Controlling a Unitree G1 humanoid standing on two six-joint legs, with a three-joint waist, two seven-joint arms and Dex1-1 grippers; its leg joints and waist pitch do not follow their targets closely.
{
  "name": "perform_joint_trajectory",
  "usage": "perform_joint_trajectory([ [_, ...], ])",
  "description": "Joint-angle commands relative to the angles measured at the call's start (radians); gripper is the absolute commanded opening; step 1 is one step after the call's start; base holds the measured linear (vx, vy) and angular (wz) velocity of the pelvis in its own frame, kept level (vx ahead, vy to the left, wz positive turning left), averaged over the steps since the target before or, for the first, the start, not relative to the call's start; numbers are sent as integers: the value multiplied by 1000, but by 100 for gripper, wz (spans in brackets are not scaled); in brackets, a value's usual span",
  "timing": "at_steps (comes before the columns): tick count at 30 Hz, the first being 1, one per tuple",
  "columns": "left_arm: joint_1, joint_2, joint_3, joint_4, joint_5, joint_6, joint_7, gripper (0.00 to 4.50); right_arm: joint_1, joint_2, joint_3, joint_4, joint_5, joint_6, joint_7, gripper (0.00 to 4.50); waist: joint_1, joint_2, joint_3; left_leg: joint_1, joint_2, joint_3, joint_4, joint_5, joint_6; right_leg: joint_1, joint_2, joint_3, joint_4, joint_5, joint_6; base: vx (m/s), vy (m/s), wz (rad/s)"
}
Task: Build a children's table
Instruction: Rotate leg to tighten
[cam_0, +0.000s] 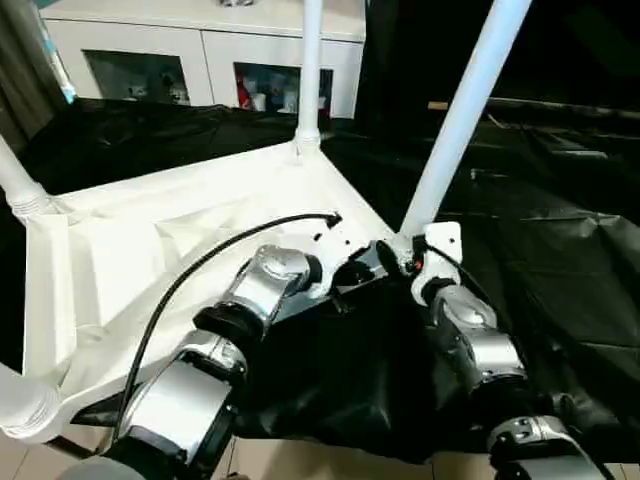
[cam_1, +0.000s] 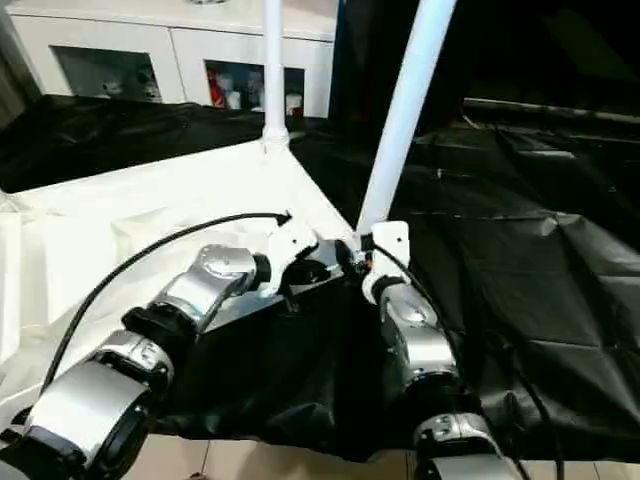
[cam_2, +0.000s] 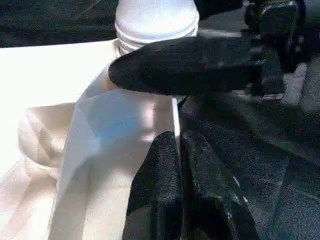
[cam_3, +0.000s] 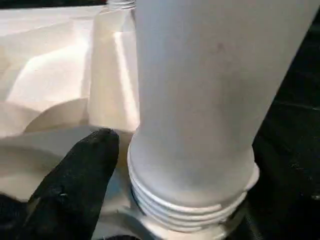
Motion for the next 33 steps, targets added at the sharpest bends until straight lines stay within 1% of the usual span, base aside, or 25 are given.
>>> perform_joint_trajectory([
  [1,49,22,-3,8,-25,-25,-92,0,11,-49,16,3,12,25,122,385,7,-14,-51,-3,53,-26,-55,-156,99,46,-82,53,-84,-162,-207,0,0,0],
  [3,58,42,-7,1,-30,-21,-139,0,19,-90,29,-16,18,34,201,385,9,-17,-50,-3,54,-24,-54,-145,109,45,-81,53,-82,-142,-218,0,0,0],
  [4,62,50,-7,-3,-34,-28,-161,0,24,-106,35,-24,21,36,231,385,10,-17,-50,-3,53,-25,-54,-146,112,47,-81,52,-81,-140,-220,0,0,0],
  [6,75,72,-11,-24,-50,-40,-239,0,35,-151,48,-52,34,50,319,385,13,-17,-50,-4,54,-26,-53,-144,120,49,-82,52,-81,-140,-222,0,0,0],
  [7,82,82,-11,-41,-63,-43,-288,0,40,-175,54,-64,35,51,356,385,12,-17,-49,-4,57,-26,-54,-148,123,48,-83,51,-82,-146,-222,0,0,0],
  [9,85,86,-12,-48,-70,-44,-309,0,41,-185,56,-68,35,51,370,385,12,-15,-49,-2,58,-25,-54,-157,117,45,-84,53,-82,-158,-227,0,0,0],
  [10,98,101,-19,-75,-83,-48,-366,0,51,-210,65,-88,40,53,420,385,13,-15,-48,-1,59,-27,-56,-169,110,45,-85,52,-84,-179,-227,0,0,0],
  [12,109,115,-27,-99,-92,-46,-417,0,60,-233,74,-110,46,55,471,385,12,-16,-47,-1,60,-27,-57,-178,104,44,-84,53,-84,-192,-226,0,0,0],
  [15,122,130,-35,-128,-103,-33,-466,0,74,-255,84,-140,56,61,533,385,13,-15,-46,-2,60,-26,-57,-177,106,45,-83,53,-85,-195,-224,0,0,0],
  [16,127,135,-36,-140,-108,-28,-487,0,83,-261,89,-158,67,68,567,385,15,-15,-47,0,61,-26,-57,-175,105,43,-83,53,-84,-192,-223,0,0,0],
  [17,131,139,-37,-149,-112,-26,-501,0,93,-269,98,-174,74,69,600,385,16,-15,-47,0,62,-26,-57,-173,106,43,-83,53,-83,-190,-224,0,0,0],
  [19,135,141,-36,-155,-112,-24,-508,0,103,-275,107,-192,83,78,629,385,21,-14,-47,0,62,-25,-56,-167,107,43,-82,52,-82,-183,-224,0,0,0],
  [20,139,143,-34,-160,-109,-24,-511,0,109,-278,110,-202,90,84,642,385,24,-16,-47,0,63,-25,-57,-165,106,42,-83,52,-82,-184,-223,0,0,0],
  [21,140,144,-33,-162,-108,-24,-512,0,111,-278,110,-205,92,86,645,370,28,-15,-47,1,63,-24,-56,-166,104,42,-83,52,-83,-190,-220,0,0,0],
  [22,142,145,-33,-165,-107,-22,-514,0,111,-276,109,-204,92,83,645,370,30,-16,-47,1,63,-24,-57,-166,100,41,-84,53,-83,-196,-217,0,0,0],
  [25,147,149,-36,-178,-112,-15,-516,0,113,-273,106,-208,100,88,650,343,31,-16,-48,1,63,-26,-58,-167,91,41,-85,53,-83,-205,-211,0,0,0],
  [27,153,150,-36,-191,-113,-9,-520,0,120,-269,104,-224,106,102,662,335,31,-16,-49,0,63,-26,-57,-157,93,42,-83,53,-80,-186,-213,0,0,0],
  [29,155,151,-36,-197,-113,-5,-521,0,126,-269,105,-232,108,108,664,314,31,-16,-49,-1,61,-25,-56,-146,98,43,-82,53,-78,-161,-217,0,0,0],
  [30,155,151,-36,-197,-113,-4,-521,0,126,-268,105,-233,108,108,663,301,31,-16,-49,-1,61,-25,-56,-146,99,42,-82,52,-79,-160,-219,0,0,0],
  [31,157,150,-36,-198,-110,-3,-518,0,131,-262,102,-234,110,114,650,301,31,-16,-49,0,60,-25,-56,-147,99,43,-82,52,-79,-163,-218,0,0,0],
  [33,156,146,-36,-197,-105,2,-505,0,130,-250,91,-223,108,118,618,286,30,-16,-49,0,60,-25,-56,-150,96,42,-82,52,-80,-173,-217,0,0,0],
])
